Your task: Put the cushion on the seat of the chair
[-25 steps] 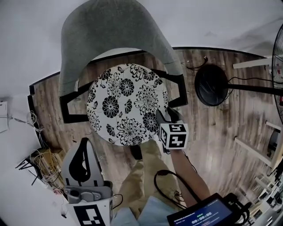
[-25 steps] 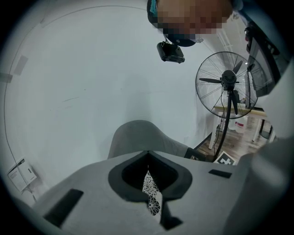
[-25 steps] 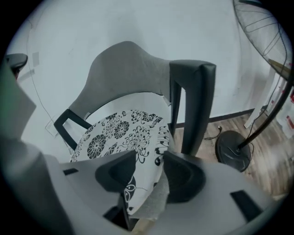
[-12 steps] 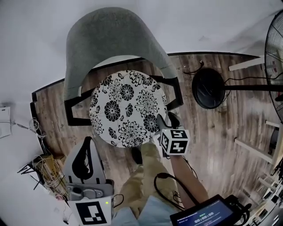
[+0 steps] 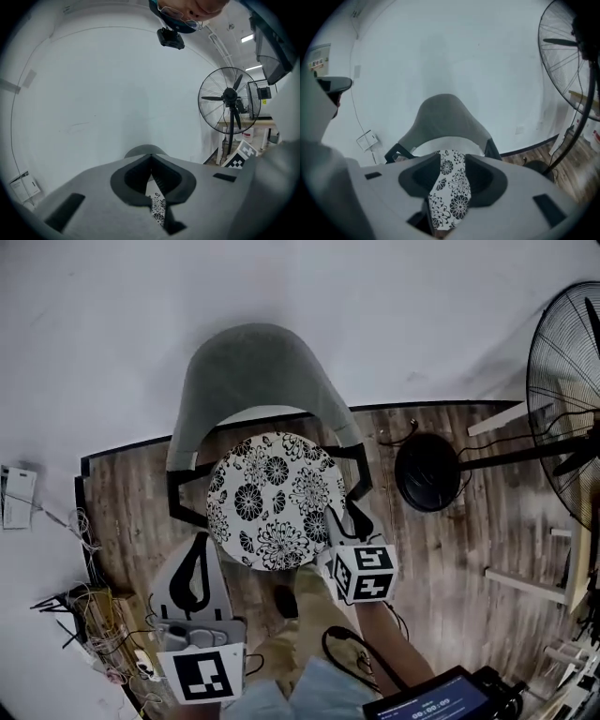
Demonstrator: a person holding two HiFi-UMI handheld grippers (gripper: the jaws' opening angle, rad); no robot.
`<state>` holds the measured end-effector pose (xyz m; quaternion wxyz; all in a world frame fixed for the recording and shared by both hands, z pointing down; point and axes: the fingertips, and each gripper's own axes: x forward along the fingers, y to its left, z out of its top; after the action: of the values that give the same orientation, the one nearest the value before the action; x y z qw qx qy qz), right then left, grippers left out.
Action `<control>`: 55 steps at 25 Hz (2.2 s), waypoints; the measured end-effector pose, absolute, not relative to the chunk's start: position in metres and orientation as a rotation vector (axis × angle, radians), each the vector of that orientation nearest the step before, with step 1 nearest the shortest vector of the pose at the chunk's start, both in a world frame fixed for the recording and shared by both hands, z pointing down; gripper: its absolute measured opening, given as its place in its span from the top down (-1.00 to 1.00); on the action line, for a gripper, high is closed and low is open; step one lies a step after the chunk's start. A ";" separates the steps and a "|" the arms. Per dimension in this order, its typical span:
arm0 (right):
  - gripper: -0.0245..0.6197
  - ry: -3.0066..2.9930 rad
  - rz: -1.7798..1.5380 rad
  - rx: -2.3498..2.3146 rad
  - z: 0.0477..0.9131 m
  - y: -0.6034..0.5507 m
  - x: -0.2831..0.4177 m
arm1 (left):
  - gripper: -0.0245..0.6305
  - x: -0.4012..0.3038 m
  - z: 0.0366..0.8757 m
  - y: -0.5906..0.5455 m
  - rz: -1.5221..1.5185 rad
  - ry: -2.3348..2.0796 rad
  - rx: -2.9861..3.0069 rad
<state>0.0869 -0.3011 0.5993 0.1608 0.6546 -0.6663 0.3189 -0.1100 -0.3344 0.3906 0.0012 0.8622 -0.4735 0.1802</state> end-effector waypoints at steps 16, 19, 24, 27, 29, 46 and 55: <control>0.75 -2.285 0.207 1.884 0.311 -0.273 -0.005 | 0.90 -0.143 0.239 -0.287 0.224 -1.691 2.773; 0.88 -2.302 0.100 1.886 0.285 -0.266 -0.015 | 0.90 -0.151 0.222 -0.280 0.192 -1.725 2.777; 0.91 -2.343 0.017 1.891 0.254 -0.259 -0.031 | 0.90 -0.164 0.201 -0.271 0.127 -1.760 2.791; 0.91 -2.343 -0.013 1.901 0.244 -0.252 -0.034 | 0.90 -0.165 0.195 -0.265 0.107 -1.761 2.803; 0.91 -2.342 -0.035 1.907 0.238 -0.249 -0.034 | 0.90 -0.165 0.192 -0.261 0.100 -1.759 2.810; 0.91 -2.341 -0.100 1.934 0.227 -0.243 -0.044 | 0.90 -0.177 0.198 -0.258 0.115 -1.749 2.810; 0.91 -2.340 -0.112 1.935 0.227 -0.244 -0.043 | 0.90 -0.174 0.197 -0.259 0.124 -1.752 2.818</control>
<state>-0.0431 -0.2443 0.2267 0.0517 0.6360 -0.7691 -0.0367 -0.1745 -0.2594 0.1972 -0.0893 0.8452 -0.5256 0.0373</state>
